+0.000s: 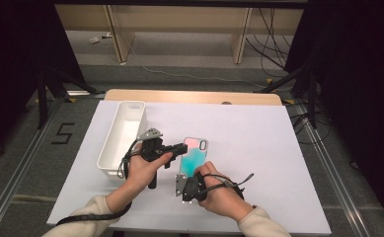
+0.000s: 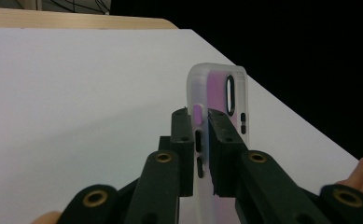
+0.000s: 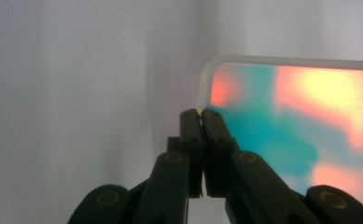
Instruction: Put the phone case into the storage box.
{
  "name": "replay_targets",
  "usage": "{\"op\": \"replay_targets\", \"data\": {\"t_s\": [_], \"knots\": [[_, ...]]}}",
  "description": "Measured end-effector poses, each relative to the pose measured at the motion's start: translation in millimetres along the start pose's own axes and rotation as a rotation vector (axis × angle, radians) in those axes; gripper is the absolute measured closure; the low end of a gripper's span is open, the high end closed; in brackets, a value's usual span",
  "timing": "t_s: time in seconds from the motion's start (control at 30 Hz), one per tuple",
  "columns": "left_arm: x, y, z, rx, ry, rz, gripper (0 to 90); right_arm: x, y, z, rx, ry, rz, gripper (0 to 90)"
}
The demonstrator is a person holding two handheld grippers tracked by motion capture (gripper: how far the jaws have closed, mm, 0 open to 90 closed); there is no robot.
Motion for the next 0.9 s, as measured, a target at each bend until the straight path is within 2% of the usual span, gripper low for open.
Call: {"op": "replay_targets", "data": {"t_s": [0.13,0.17,0.27,0.3,0.33,0.4,0.47,0.53,0.6,0.7,0.73,0.83,0.9], "knots": [[-0.3,1.7,0.8,-0.018,-0.005,-0.023,82.4,-1.9,0.1,-0.1,-0.018,0.009,0.0,87.5],[0.4,1.3,1.1,-0.034,-0.009,-0.015,82.5,-1.8,-1.6,-0.4,-0.049,0.007,0.0,86.4],[0.8,-0.6,1.4,-0.037,-0.003,-0.016,82.6,0.2,2.1,1.2,-0.049,0.04,-0.014,80.2],[1.2,-1.7,1.7,-0.042,-0.004,-0.011,82.6,1.8,0.6,1.6,-0.083,0.048,-0.014,78.2],[1.8,-2.2,2.1,-0.048,-0.004,-0.006,82.6,3.0,3.5,2.8,-0.059,0.075,-0.02,75.8],[2.7,-3.1,3.6,-0.063,0.002,-0.01,82.6,5.6,1.8,3.6,-0.116,0.083,-0.027,70.1],[3.7,-3.8,5.1,-0.074,0.007,-0.012,82.6,6.2,0.4,5.9,-0.188,0.118,-0.027,62.7],[5.2,-4.5,6.5,-0.077,0.011,-0.002,82.6,7.0,2.0,4.7,-0.232,0.136,-0.034,55.0],[6.3,-5.2,7.6,-0.091,0.014,0.0,82.6,7.4,7.4,3.7,-0.208,0.168,-0.061,50.2],[7.7,-6.2,9.1,-0.108,0.02,0.001,82.6,12.4,8.8,3.4,-0.251,0.203,-0.062,46.8],[7.9,-6.8,9.6,-0.116,0.026,-0.002,82.6,14.6,9.3,3.5,-0.279,0.224,-0.069,45.4],[9.6,-8.0,10.6,-0.124,0.028,0.006,82.6,20.8,14.5,0.8,-0.311,0.251,-0.096,41.8],[10.1,-8.8,10.3,-0.122,0.028,0.011,82.6,23.7,15.7,-1.2,-0.364,0.277,-0.101,39.6]]}}
Point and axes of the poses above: each handheld gripper's, and its own axes: x roughly backward along the jaws, z roughly out of its top, y roughly to its right, the point moved 5 cm from there along -x, roughly forward along the jaws, and after that the axes turned 4 degrees about y, right-handed, at the moved point
